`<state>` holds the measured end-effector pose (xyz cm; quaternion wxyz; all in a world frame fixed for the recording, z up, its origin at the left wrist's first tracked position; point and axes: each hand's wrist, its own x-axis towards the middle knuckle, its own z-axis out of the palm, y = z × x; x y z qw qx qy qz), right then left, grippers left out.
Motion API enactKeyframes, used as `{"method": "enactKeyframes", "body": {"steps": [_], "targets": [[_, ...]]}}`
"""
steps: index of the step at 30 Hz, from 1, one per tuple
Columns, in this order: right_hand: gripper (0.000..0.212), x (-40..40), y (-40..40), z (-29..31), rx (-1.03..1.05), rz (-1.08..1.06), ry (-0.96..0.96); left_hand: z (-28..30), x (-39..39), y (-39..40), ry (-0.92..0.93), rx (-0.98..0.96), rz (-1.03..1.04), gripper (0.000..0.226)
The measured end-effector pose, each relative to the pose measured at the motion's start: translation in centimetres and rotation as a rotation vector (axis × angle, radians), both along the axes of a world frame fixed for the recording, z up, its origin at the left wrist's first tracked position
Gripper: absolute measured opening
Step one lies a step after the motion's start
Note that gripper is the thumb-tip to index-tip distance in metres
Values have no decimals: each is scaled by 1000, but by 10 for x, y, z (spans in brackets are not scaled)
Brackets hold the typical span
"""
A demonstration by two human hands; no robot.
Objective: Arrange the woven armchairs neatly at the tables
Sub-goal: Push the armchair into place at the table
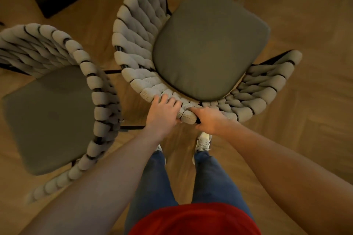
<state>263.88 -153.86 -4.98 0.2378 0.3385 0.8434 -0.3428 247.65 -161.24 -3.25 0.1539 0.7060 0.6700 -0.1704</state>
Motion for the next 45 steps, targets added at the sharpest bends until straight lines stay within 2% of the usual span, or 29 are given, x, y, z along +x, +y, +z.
{"method": "enactKeyframes", "body": {"steps": [10,13,16,18,20,22,24,26,27,29,31,33,36,45], "targets": [[58,90,27,3,85,127,-73,-4,103,13,35,-42,156,58],[57,101,27,3,75,92,-47,-8,113,13,17,-39,166,59],[60,106,18,-2,134,-17,-31,-7,101,14,-95,-43,114,61],[64,109,6,-2,168,-152,66,-5,80,16,-207,-47,109,62],[65,110,-8,5,220,-388,277,-2,53,16,-336,58,210,58],[63,109,-19,15,334,-800,441,1,23,15,-397,300,402,49],[59,108,-23,19,396,-1340,486,6,-6,16,-383,520,704,41],[61,105,-19,14,299,-1875,453,10,-35,23,-386,612,1047,42],[64,104,-18,11,184,-2089,423,11,-46,29,-414,602,1206,44],[65,102,-15,-1,-164,-2347,425,3,-65,39,-529,467,1420,51],[58,98,-10,-13,-487,-2425,580,-4,-74,48,-727,295,1530,60],[61,93,-3,-26,-634,-2454,732,-5,-74,59,-866,197,1651,66],[65,93,1,-44,-640,-2519,754,-6,-68,72,-836,153,1699,67],[55,78,27,-30,-534,-2627,652,-8,-73,77,-787,225,1754,54]]}}
